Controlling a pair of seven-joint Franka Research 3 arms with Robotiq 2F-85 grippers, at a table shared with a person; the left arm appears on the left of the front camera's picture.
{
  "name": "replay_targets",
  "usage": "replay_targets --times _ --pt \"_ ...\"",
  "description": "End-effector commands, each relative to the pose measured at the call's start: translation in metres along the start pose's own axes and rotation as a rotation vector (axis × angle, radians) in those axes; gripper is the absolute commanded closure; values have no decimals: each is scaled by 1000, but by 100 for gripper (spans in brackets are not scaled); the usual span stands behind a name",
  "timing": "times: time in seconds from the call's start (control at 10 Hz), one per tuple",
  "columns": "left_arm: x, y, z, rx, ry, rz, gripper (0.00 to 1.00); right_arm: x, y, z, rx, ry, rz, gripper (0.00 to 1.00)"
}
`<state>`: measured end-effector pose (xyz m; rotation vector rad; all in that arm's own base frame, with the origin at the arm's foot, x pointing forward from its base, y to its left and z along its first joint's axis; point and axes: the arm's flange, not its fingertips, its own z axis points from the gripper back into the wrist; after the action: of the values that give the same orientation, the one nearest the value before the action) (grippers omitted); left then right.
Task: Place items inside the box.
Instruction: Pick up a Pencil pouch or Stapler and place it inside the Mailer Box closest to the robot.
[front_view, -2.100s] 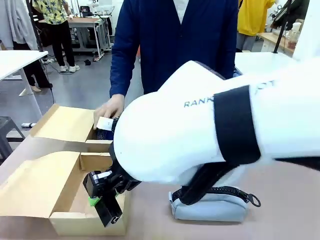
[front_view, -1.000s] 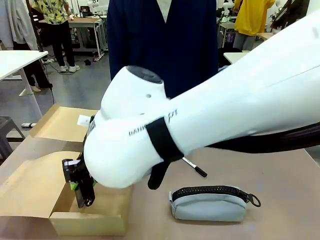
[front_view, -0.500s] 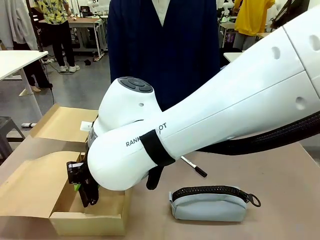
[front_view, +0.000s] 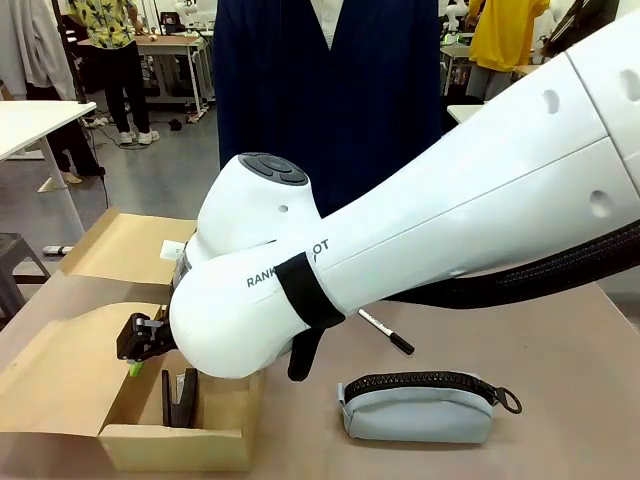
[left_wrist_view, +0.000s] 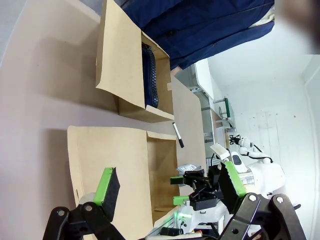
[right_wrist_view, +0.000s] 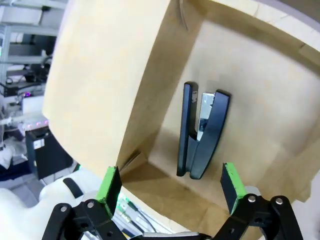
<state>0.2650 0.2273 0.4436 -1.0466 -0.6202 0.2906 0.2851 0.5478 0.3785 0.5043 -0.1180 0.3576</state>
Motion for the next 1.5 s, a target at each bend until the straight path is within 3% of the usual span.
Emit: replay_targets --times 0.0,0.2,0.5,0.7,0.8,0.9,1.0,1.1,1.2,1.3,1.4 --pt "0 0 -2 -23 -14 -18 0 -9 -10 5 32 -21 -5 0" --pt "0 0 -2 -23 -14 -18 0 -17 -28 28 63 1 19 0" --pt "0 0 -2 -23 -14 -18 0 -46 -134 122 256 127 -73 0" --pt "0 0 -2 -23 -14 -18 0 -97 -190 176 316 67 -152 0" --pt "0 0 -2 -23 -14 -18 0 -117 -198 184 352 -11 -155 0" --pt "0 0 -2 -23 -14 -18 0 -122 -179 168 343 -19 -256 0" --pt "0 0 -2 -23 -14 -18 0 -54 -161 163 398 39 -152 0" --pt "0 0 -2 -23 -14 -18 0 -54 -161 163 398 39 -152 0" --pt "0 0 -2 -23 -14 -18 0 -99 -195 177 392 0 -196 0" --pt "0 0 -2 -23 -14 -18 0 -82 -207 182 459 65 -252 0" --pt "0 0 -2 -23 -14 -18 0 -77 -252 222 600 -7 -297 0"
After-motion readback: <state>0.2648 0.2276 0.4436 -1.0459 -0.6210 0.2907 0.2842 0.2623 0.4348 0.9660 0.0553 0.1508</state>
